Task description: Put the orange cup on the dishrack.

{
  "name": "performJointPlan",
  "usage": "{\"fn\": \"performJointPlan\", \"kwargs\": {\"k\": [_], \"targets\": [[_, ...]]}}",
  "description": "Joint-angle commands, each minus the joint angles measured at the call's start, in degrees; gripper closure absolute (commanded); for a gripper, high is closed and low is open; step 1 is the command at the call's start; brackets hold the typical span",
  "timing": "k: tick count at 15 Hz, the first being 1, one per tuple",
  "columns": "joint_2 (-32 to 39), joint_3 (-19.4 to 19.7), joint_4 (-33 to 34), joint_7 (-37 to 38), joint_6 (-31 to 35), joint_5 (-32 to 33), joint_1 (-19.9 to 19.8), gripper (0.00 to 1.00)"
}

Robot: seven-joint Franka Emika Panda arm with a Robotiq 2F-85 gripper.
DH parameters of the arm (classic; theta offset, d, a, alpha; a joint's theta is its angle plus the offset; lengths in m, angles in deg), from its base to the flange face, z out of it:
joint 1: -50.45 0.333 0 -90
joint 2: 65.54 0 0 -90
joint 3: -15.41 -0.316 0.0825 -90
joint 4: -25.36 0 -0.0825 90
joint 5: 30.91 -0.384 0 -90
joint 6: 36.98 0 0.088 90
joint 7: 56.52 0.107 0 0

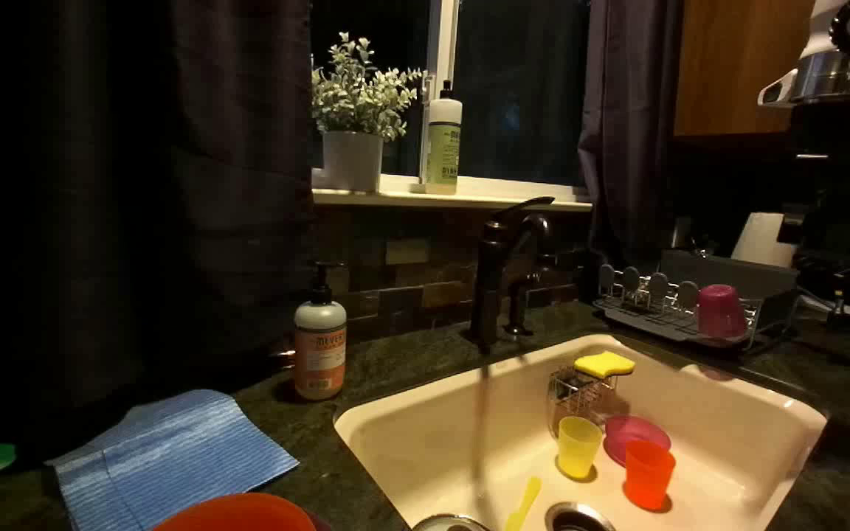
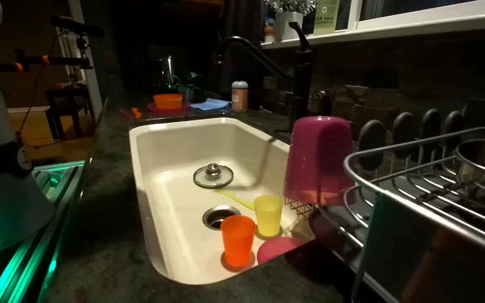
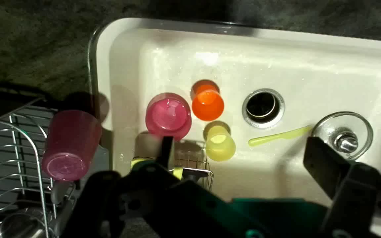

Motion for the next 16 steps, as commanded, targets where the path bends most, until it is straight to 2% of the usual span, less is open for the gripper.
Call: {"fn": "performJointPlan", "kwargs": {"k": [1, 8, 10, 16], "targets": [[-0.01, 0.45, 0.14, 0.43, -0.21, 0.40, 0.62, 0.00], [-0.01, 0.45, 0.14, 0.43, -0.21, 0.40, 0.62, 0.00], [1.95, 0.28, 0.17, 4.48, 3.89, 1.24, -1.86, 0.00], [12.14, 2.25, -0.06, 12.63, 13.95, -1.07, -6.09, 0.00]]}}
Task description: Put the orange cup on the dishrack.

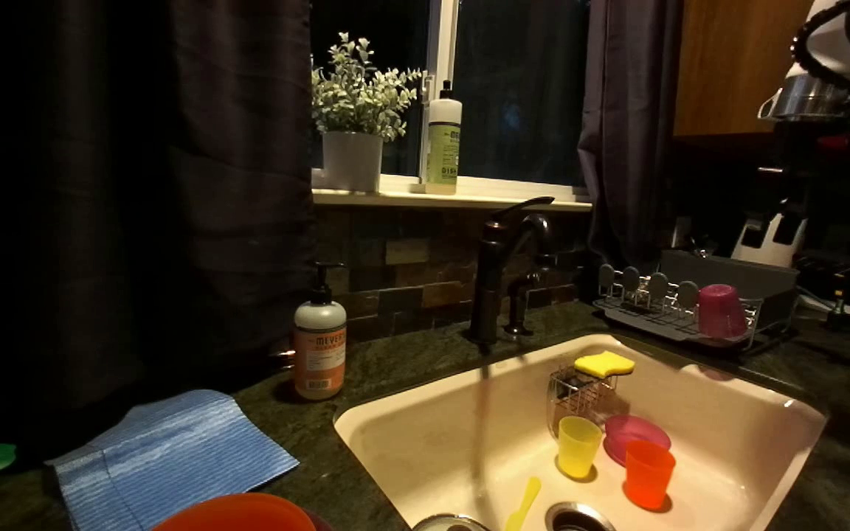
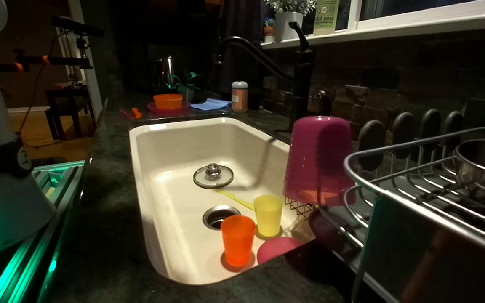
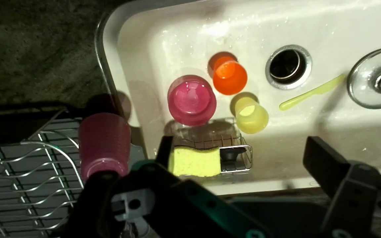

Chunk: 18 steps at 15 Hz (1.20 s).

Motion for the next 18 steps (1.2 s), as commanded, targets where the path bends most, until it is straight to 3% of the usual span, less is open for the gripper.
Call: {"fn": "performJointPlan", "kwargs": {"k": [1, 11, 18], "targets": [[7.93, 0.30, 0.10, 5.22, 4.71, -1.16, -2.25, 0.00], [25.45, -1.21, -0.03, 17.59, 11.15, -5.81, -3.52, 0.00], [39.72, -3.83, -0.16, 28.37, 29.25, -2.09, -5.64, 0.00]]}}
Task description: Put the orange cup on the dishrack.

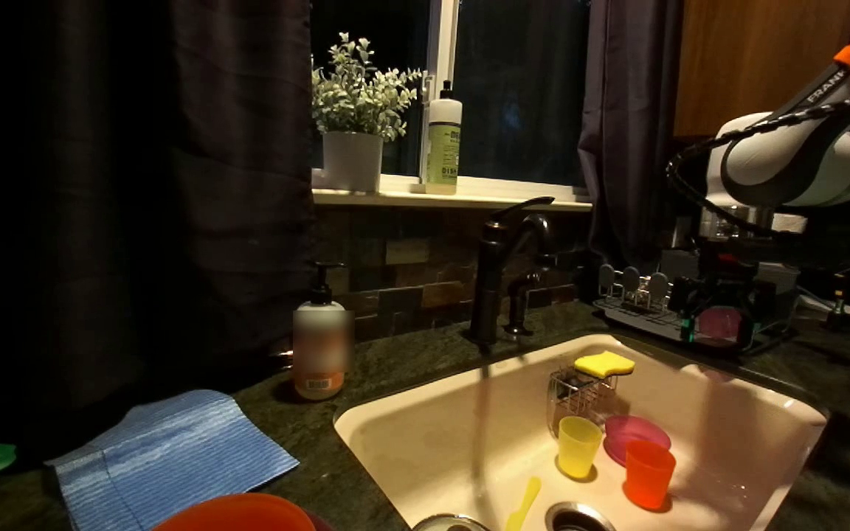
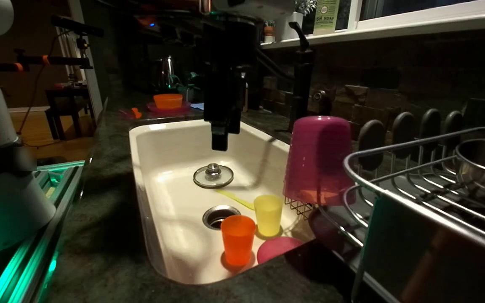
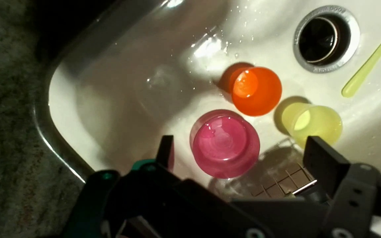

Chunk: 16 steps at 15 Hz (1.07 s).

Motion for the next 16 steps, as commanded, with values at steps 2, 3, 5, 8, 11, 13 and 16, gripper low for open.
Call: {"fn": "performJointPlan", "kwargs": {"k": [2, 3, 5, 8, 11, 13, 16], "targets": [[10.64, -1.84, 0.02, 6.56, 8.74, 3.95, -1.34, 0.00], [12.36, -1.64, 0.01, 7.32, 10.64, 4.76, -1.16, 0.00], [10.25, -0.56, 0.03, 5.36, 8.64, 3.20, 0.03, 0.00], [12.49, -0.25, 0.37, 5.65, 9.76, 3.39, 0.29, 0.00], [12.49, -0.25, 0.50, 5.66, 9.76, 3.40, 0.28, 0.00], [14.90, -0.22, 0.56, 6.48, 13.54, 4.11, 0.34, 0.00], [18.11, 0.25, 0.47, 4.89, 21.78, 2.50, 0.69, 0.00]]}}
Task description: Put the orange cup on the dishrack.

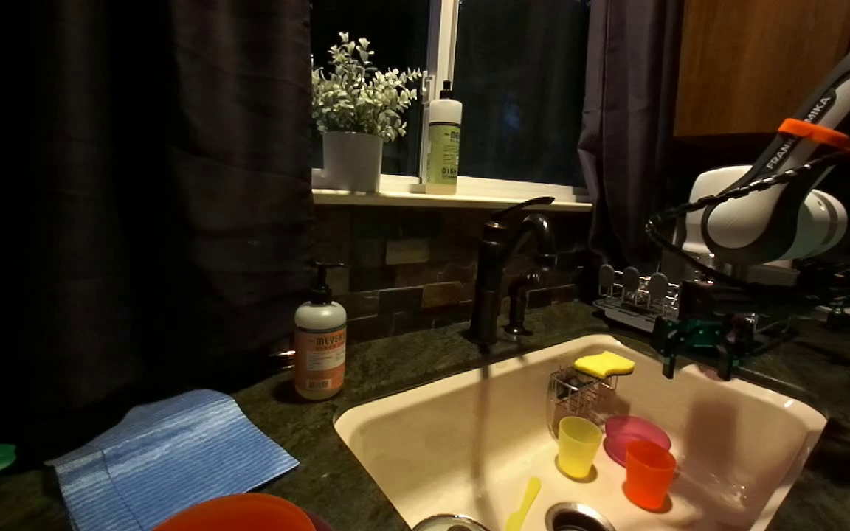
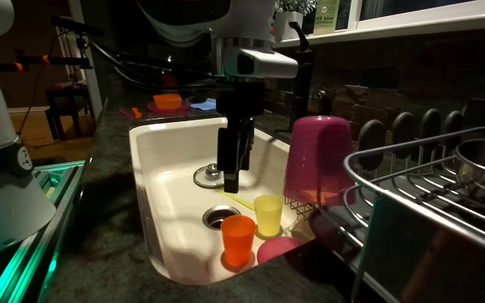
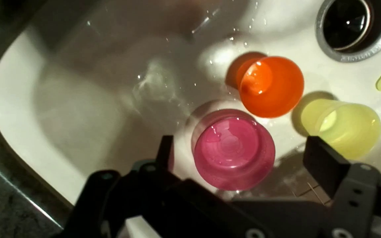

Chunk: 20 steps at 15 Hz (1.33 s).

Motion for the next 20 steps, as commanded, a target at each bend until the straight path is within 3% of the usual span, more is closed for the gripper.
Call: {"fn": "performJointPlan", "kwargs": {"k": [1, 8, 12, 20], "targets": [[5.37, 1.35, 0.01, -1.37, 9.37, -2.47, 1.16, 0.00], [14.85, 0.29, 1.87, -9.57, 16.77, -15.33, 2.84, 0.00], [19.85, 0.02, 4.59, -12.32, 16.97, -17.16, 2.77, 0.00], [27.93, -4.11, 10.92, -17.75, 16.83, -20.74, -0.18, 0.00]]}}
